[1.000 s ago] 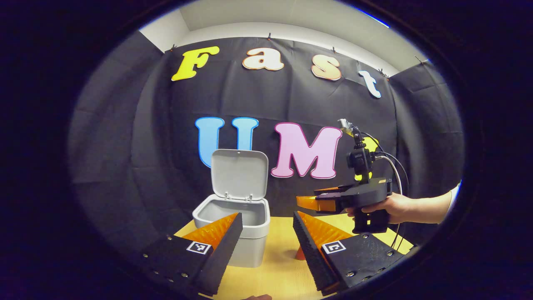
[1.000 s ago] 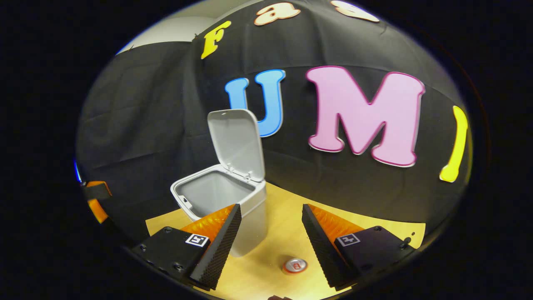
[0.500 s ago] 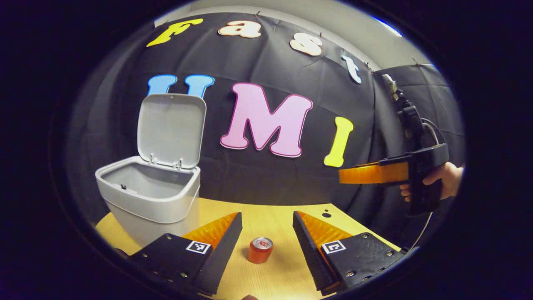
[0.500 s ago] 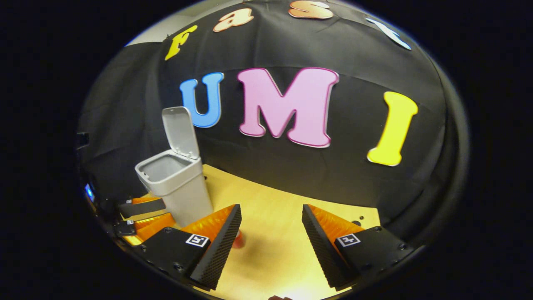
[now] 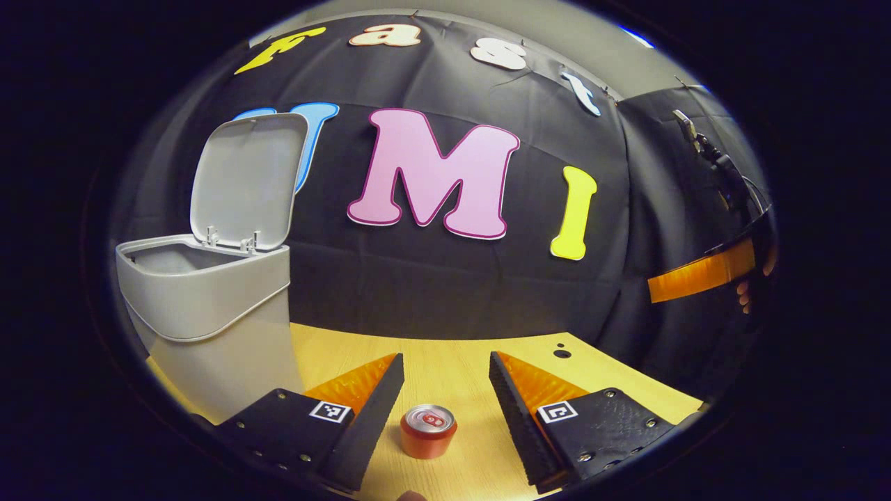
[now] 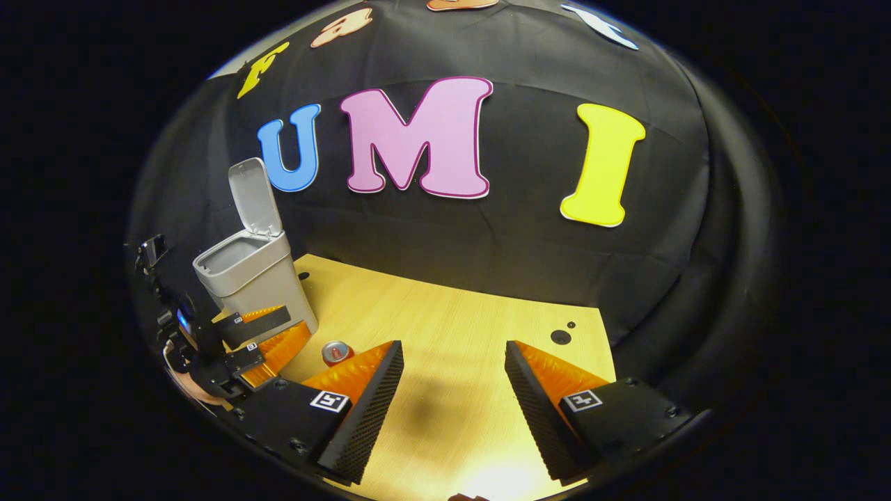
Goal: Press the lid of the desktop garbage bin to open it, pick up the crumpled paper on the desktop and throw it into the bin, then pick up the pop can on the desktop and drop it into the bin, and finally close the garbage bin lid.
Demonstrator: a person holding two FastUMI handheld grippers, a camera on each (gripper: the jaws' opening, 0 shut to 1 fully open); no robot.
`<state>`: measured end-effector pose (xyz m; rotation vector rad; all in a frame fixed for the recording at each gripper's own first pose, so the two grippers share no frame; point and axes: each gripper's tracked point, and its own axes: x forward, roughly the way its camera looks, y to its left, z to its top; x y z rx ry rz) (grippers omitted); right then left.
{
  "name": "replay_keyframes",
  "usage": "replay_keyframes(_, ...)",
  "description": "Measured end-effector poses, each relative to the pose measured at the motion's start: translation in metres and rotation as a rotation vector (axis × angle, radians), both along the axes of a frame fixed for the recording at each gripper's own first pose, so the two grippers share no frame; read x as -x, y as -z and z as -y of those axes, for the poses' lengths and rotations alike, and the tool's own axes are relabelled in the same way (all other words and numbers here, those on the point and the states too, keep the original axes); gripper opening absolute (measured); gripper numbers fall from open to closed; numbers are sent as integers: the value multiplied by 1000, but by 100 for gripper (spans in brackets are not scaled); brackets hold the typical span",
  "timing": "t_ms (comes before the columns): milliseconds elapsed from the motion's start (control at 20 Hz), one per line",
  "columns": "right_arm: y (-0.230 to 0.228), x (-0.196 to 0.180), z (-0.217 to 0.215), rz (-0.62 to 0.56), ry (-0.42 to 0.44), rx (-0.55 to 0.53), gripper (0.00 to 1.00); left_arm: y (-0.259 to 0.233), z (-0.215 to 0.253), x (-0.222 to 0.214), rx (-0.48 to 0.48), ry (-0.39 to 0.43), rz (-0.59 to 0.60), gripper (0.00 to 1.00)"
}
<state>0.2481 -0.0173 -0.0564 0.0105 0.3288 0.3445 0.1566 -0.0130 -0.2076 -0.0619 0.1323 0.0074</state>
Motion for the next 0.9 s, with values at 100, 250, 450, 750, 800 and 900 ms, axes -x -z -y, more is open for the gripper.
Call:
replay_keyframes(100,6,-6,0,-10,1,-1,95,17,3,-6,-20,3,-26,82)
replay_keyframes(250,9,-9,-1,-25,-5,-14,95,39,-3,-20,-24,-16,-49,82)
replay_keyframes(450,16,-22,-7,-39,-15,-10,95,64,-6,-33,4,-33,-88,83)
replay_keyframes(750,31,-28,-4,-75,-5,-11,95,94,-12,-43,-24,-29,-153,83)
replay_keyframes(800,32,-29,-4,-79,-2,-15,95,98,-12,-43,-27,-30,-164,83)
replay_keyframes(900,33,-30,-5,-83,1,-20,95,107,-11,-44,-19,-22,-185,83)
